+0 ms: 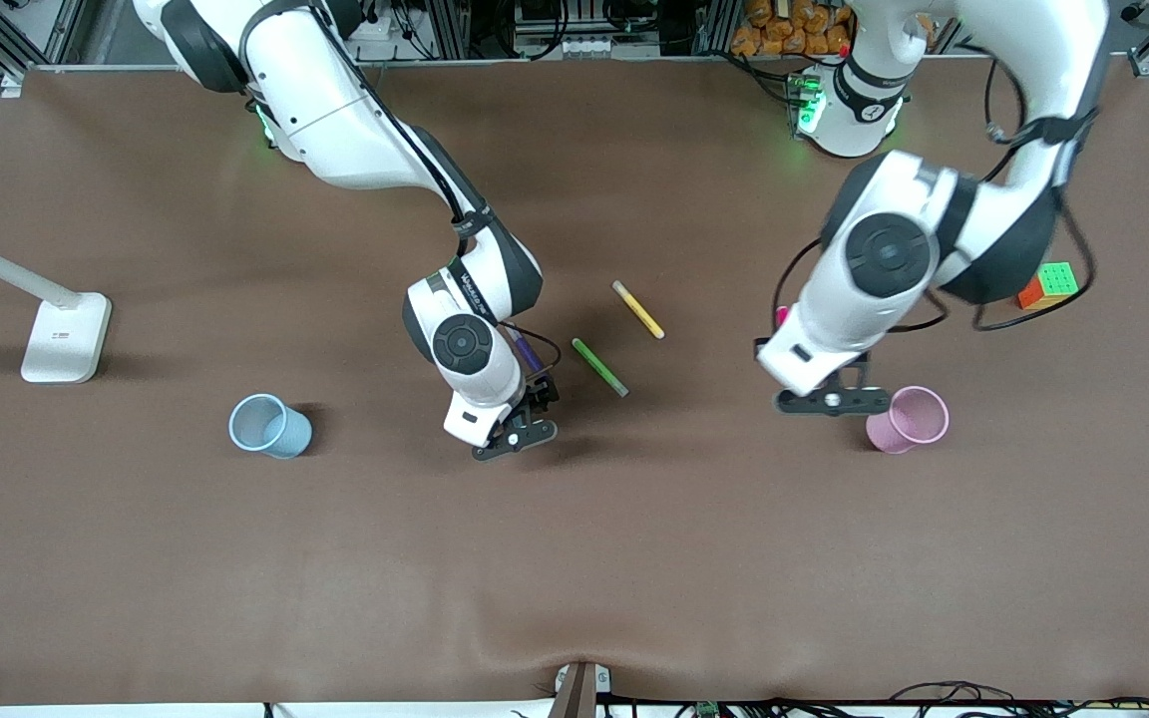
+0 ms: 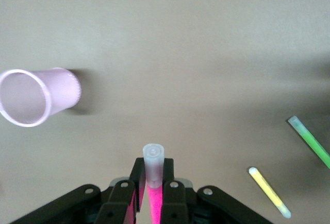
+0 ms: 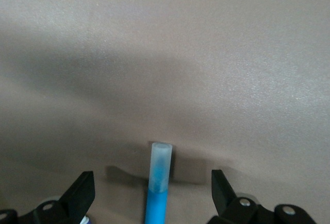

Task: Place pink and blue markers in matching cups
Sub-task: 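Lift the pink marker toward the pink cup while the right gripper grasps the blue marker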

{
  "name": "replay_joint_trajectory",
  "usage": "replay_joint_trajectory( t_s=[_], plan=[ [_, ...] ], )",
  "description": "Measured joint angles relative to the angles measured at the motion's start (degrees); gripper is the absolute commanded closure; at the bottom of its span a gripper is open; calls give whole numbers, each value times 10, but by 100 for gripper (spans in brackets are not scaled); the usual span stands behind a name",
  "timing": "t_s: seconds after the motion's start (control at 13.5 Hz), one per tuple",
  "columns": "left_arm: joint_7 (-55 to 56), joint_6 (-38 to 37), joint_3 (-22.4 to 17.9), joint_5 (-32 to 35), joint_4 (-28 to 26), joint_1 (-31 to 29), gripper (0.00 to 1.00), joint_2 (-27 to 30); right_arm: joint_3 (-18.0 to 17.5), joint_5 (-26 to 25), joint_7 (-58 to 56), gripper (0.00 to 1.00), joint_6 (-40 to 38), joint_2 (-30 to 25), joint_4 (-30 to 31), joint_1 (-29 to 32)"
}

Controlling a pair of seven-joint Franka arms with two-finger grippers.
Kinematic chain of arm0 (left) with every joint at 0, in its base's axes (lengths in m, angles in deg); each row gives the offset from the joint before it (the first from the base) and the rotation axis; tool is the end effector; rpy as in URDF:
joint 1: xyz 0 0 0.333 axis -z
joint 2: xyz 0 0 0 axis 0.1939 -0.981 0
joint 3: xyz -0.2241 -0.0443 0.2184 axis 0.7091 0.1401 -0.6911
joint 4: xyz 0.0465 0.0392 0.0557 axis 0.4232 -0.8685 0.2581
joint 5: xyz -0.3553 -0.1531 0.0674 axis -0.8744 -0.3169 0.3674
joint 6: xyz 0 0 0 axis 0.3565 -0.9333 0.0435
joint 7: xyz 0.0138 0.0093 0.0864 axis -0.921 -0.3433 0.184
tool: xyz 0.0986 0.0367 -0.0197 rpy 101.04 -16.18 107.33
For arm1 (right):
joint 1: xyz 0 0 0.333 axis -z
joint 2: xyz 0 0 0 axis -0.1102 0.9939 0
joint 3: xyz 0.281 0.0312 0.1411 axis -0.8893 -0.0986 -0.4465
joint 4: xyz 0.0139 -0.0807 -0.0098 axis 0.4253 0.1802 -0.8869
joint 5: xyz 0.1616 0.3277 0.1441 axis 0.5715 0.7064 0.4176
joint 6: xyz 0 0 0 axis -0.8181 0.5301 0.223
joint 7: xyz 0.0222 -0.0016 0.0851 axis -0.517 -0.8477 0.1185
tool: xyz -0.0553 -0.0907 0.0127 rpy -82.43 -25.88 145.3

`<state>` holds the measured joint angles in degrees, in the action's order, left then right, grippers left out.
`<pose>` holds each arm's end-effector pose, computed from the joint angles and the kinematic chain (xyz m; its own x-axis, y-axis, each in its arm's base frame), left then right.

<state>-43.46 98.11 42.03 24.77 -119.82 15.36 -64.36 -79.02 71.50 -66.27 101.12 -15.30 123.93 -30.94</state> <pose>0.5896 -0.2402 0.4200 0.9993 -0.0183 -0.0335 -0.0215 -0.9951 -0.0961 0.5938 0.4111 0.1830 0.9466 0.3221 0.0141 0.3223 -0.9443 -0.0670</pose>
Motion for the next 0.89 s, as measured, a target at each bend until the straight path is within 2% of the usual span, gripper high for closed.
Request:
replay_joint_trajectory(
  t_s=[0.22, 0.3, 0.37, 0.44, 0.52, 0.59, 0.89],
  plan=[
    [-15, -3, -1, 0, -7, -39, 100, 26, 0, -6, 4, 2, 0, 0, 0, -2],
    [-16, -3, -1, 0, -8, -50, 100, 31, 0, -6, 7, 34, -1, 0, 0, -3],
    [-16, -3, -2, 0, -9, -62, 100, 36, 0, -7, 9, 60, -1, 1, 1, -5],
    [-16, -3, -2, 0, -9, -71, 100, 39, 0, -7, 11, 81, -1, 1, 1, -6],
    [-16, -3, -2, 0, -9, -80, 100, 43, 0, -7, 11, 94, -1, 1, 1, -6],
    [-16, -3, -2, 0, -10, -87, 100, 46, 0, -7, 12, 100, -1, 1, 2, -6],
    [-15, -3, -3, 0, -10, -110, 100, 52, 9, -12, 13, 100, -1, 0, 3, -6]
  ],
)
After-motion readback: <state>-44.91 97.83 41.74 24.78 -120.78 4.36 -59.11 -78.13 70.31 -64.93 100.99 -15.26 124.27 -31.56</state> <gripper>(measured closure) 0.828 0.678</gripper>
